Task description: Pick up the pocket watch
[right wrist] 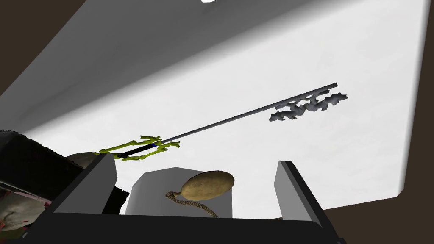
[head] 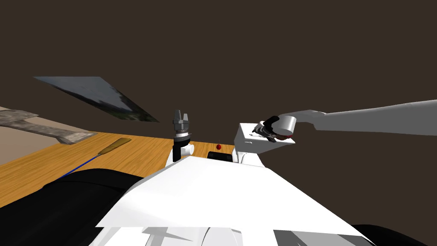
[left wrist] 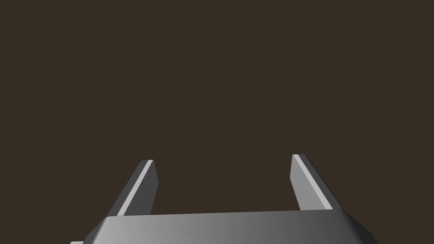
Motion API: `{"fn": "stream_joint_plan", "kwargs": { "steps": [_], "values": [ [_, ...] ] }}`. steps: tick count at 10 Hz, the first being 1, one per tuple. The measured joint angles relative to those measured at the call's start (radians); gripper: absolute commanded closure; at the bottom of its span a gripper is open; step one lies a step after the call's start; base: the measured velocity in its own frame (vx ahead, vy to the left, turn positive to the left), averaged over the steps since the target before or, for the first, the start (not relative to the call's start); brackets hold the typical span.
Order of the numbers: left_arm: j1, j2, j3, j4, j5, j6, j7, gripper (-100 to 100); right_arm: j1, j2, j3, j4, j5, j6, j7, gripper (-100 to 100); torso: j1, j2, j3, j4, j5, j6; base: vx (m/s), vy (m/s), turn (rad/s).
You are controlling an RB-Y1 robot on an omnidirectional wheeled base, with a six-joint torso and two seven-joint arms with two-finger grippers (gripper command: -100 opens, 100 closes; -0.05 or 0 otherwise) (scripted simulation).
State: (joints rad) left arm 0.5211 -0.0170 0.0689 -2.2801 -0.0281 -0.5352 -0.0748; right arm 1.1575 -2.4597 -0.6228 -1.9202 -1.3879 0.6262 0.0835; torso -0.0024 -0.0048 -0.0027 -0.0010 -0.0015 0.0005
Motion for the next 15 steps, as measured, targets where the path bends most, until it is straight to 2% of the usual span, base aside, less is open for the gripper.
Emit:
{"fn": "stream_joint_plan", "kwargs": {
  "steps": [1, 2, 3, 4, 6, 7, 11, 12, 13, 15],
  "values": [
    [0.0, 0.0, 0.0, 0.0, 0.0, 0.0, 0.0, 0, 0.001, -0.019, -0.002, 0.008, -0.01, 0.008, -0.001, -100, 0.0, 0.0, 0.0, 0.0, 0.0, 0.0, 0.019, -0.014, 0.009],
    [0.0, 0.0, 0.0, 0.0, 0.0, 0.0, 0.0, 0, 0.001, -0.021, -0.002, 0.009, -0.011, 0.01, -0.001, 0, 0.001, 0.001, 0.001, 0.0, 0.0, 0.0, 0.0, 0.0, 0.0],
    [0.0, 0.0, 0.0, 0.0, 0.0, 0.0, 0.0, 0, 0.001, -0.02, -0.002, 0.009, -0.011, 0.01, -0.001, -100, 0.002, 0.002, 0.001, 0.001, 0.0, 0.0, 0.013, 0.032, 0.068],
    [0.0, 0.0, 0.0, 0.0, 0.0, 0.0, 0.0, 0, 0.025, -0.019, 0.003, 0.03, -0.004, -0.008, 0.005, -100, 0.003, 0.002, 0.001, 0.0, 0.0, 0.0, 0.02, 0.039, 0.041],
    [0.0, 0.0, 0.0, 0.0, 0.0, 0.0, 0.0, 0, 0.052, -0.011, 0.015, 0.041, 0.031, -0.037, -0.009, -100, 0.003, 0.0, -0.001, -0.001, -0.001, 0.0, 0.01, 0.028, 0.014],
    [0.0, 0.0, 0.0, 0.0, 0.0, 0.0, 0.0, 0, 0.053, -0.01, 0.016, 0.042, 0.033, -0.04, -0.01, 100, 0.001, 0.0, -0.001, -0.002, -0.002, 0.0, 0.0, 0.0, 0.0],
    [0.0, 0.0, 0.0, 0.0, 0.0, 0.0, 0.0, 0, 0.053, -0.01, 0.016, 0.042, 0.033, -0.04, -0.01, 100, -0.001, -0.001, -0.002, -0.002, -0.003, -0.001, 0.0, 0.0, 0.0],
    [0.0, 0.0, 0.0, 0.0, 0.0, 0.0, 0.0, 0, 0.053, -0.01, 0.016, 0.042, 0.033, -0.04, -0.01, 0, -0.001, -0.001, -0.002, -0.002, -0.003, -0.001, 0.0, 0.0, 0.0],
    [0.0, 0.0, 0.0, 0.0, 0.0, 0.0, 0.0, 0, 0.053, -0.01, 0.016, 0.042, 0.033, -0.04, -0.01, 100, -0.001, -0.001, -0.002, -0.002, -0.003, -0.001, -0.014, -0.03, -0.054],
    [0.0, 0.0, 0.0, 0.0, 0.0, 0.0, 0.0, 0, 0.023, -0.014, 0.007, 0.016, 0.017, -0.014, -0.014, 100, -0.003, 0.001, 0.0, -0.001, -0.003, 0.0, -0.015, -0.043, -0.037]
  ]
}}
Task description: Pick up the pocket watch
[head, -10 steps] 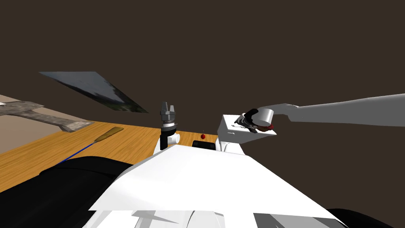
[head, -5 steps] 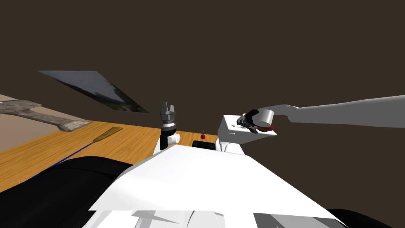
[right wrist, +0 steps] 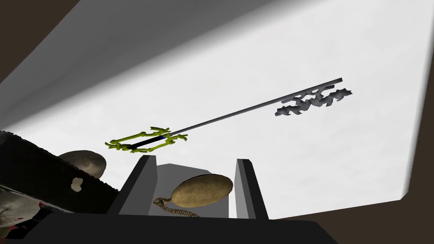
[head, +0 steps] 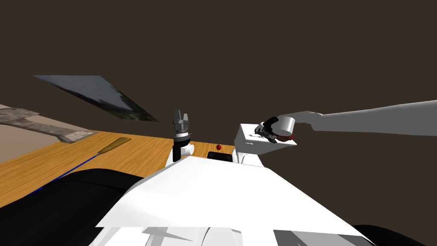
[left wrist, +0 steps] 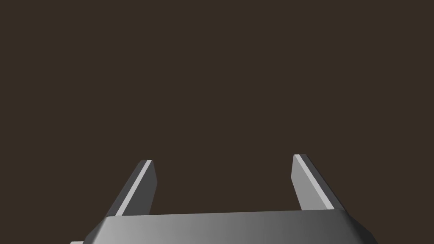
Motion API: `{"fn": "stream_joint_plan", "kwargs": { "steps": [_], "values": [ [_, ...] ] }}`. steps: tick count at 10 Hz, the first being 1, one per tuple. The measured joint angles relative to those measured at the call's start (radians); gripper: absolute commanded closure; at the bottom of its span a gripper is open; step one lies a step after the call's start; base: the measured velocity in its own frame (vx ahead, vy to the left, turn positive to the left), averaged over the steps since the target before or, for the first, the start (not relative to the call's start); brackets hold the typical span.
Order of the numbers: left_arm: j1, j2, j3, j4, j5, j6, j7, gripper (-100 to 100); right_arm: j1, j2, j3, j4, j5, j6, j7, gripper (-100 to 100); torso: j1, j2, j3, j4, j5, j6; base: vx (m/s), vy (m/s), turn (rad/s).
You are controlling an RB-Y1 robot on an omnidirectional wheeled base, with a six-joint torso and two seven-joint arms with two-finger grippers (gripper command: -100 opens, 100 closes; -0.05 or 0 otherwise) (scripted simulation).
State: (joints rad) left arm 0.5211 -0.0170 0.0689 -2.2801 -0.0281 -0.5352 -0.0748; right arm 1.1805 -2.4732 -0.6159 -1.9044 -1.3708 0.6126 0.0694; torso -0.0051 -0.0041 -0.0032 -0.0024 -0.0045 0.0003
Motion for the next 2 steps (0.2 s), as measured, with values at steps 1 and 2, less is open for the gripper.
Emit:
{"fn": "stream_joint_plan", "kwargs": {
  "steps": [1, 2],
  "values": [
    [0.0, 0.0, 0.0, 0.0, 0.0, 0.0, 0.0, 0, -0.016, -0.004, -0.006, -0.007, -0.017, 0.016, 0.006, 100, 0.0, 0.0, 0.0, 0.0, 0.0, 0.0, -0.006, -0.016, -0.002],
    [0.0, 0.0, 0.0, 0.0, 0.0, 0.0, 0.0, 0, -0.018, -0.004, -0.007, -0.008, -0.019, 0.02, 0.008, 0, 0.001, -0.001, 0.0, 0.0, 0.0, 0.0, 0.0, 0.0, 0.0]
  ]
}}
